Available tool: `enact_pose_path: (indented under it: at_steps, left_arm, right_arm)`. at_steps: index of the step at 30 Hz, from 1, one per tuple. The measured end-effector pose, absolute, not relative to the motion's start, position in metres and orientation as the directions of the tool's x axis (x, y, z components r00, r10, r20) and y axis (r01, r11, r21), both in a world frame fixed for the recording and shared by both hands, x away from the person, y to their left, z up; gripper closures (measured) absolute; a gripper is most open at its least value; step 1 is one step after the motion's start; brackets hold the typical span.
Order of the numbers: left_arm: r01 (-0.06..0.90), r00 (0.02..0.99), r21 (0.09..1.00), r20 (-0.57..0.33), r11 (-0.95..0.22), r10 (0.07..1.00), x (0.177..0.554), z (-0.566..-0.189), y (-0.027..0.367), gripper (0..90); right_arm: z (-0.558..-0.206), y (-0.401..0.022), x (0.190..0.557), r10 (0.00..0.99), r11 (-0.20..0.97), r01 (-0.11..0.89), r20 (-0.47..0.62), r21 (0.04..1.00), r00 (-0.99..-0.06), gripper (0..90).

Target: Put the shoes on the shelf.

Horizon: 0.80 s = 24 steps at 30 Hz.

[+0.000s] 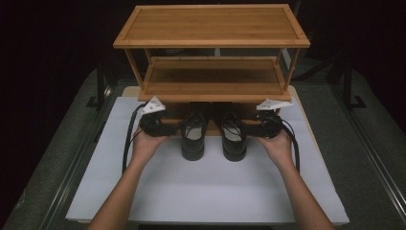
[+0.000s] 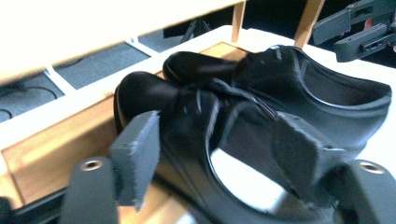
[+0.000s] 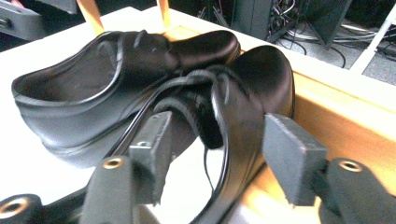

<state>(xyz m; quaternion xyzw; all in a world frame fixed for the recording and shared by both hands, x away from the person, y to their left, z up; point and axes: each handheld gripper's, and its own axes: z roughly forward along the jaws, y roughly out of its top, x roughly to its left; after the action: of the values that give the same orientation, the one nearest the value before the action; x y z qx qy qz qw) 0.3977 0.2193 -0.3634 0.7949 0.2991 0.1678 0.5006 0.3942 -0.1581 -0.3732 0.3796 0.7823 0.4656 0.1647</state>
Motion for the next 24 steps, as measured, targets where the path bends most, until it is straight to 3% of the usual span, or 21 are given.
enact_pose_path:
  at_steps: [7,14,24]
  left_arm:
    - [0.324,0.784,0.861,-0.013,-0.392,0.62,0.367,-0.378,0.233,18.2]
    - [0.364,0.805,0.812,-0.027,-0.457,0.593,0.359,-0.413,0.224,9.1]
    - [0.352,0.828,0.769,0.01,-0.534,0.561,0.369,-0.443,0.201,7.9]
  right_arm:
    - [-0.381,-0.172,0.361,0.721,0.291,0.451,0.117,0.844,-0.683,27.1]
    - [-0.406,-0.179,0.347,0.706,0.313,0.47,0.129,0.825,-0.697,22.0]
    - [-0.441,-0.162,0.359,0.655,0.396,0.489,0.134,0.777,-0.743,14.9]
